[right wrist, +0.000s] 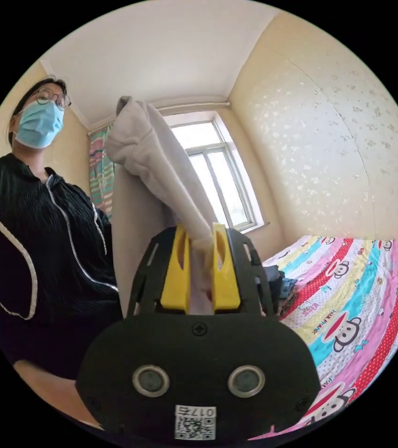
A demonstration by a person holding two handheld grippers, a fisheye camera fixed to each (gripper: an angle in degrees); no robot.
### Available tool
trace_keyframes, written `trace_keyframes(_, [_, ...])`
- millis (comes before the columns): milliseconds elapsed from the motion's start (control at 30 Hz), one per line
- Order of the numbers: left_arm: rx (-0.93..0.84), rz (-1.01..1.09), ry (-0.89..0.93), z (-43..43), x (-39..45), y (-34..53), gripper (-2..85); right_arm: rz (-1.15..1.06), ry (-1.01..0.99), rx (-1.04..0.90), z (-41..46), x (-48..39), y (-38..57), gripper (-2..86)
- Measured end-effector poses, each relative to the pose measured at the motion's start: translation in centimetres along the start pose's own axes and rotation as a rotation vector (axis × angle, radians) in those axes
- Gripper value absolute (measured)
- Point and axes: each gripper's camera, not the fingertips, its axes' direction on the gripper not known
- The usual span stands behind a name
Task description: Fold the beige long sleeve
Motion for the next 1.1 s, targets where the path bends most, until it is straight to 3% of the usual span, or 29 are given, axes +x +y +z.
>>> trace_keyframes(233, [-0.069,-0.010,-0.238,-4.2,-0.1,1.1,4.4,-0.020,0.292,0.159,-7.3,-2.1,-5.3,5.8])
trace_keyframes(433, [-0.199,-0.097,-0.345,-6.5,-3.3,1.7,4.1,-0.255,0.536,0.001,-7.8,-7.4,-17.1,5.7])
trace_keyframes(633, [-0.150,-0.069,-0.502,-7.6,-2.9,2.3,4.1,-0.377,0.671,-0.096,-5.6,-12.7,-25.1,5.9])
trace_keyframes(867, [-0.130,0.055,-0.406,-9.0,0.4,4.3,3.9,-0.414,0.642,-0.314,-5.4,-19.2,-25.2,6.1])
trace_keyframes(967, [-0.128,-0.079,-0.311,-10.1,0.3,6.4,3.8,-0.409,0.679,-0.472,-5.2,-21.4,-23.8,6.0])
trace_keyframes(1033, [-0.127,-0.224,-0.284,-10.5,0.2,6.9,3.7,-0.381,0.661,-0.508,-5.3,-22.1,-24.1,5.9])
trace_keyframes(1100, [-0.129,-0.234,-0.314,-10.3,0.6,6.1,3.7,-0.357,0.638,-0.504,-5.7,-21.9,-25.1,5.9])
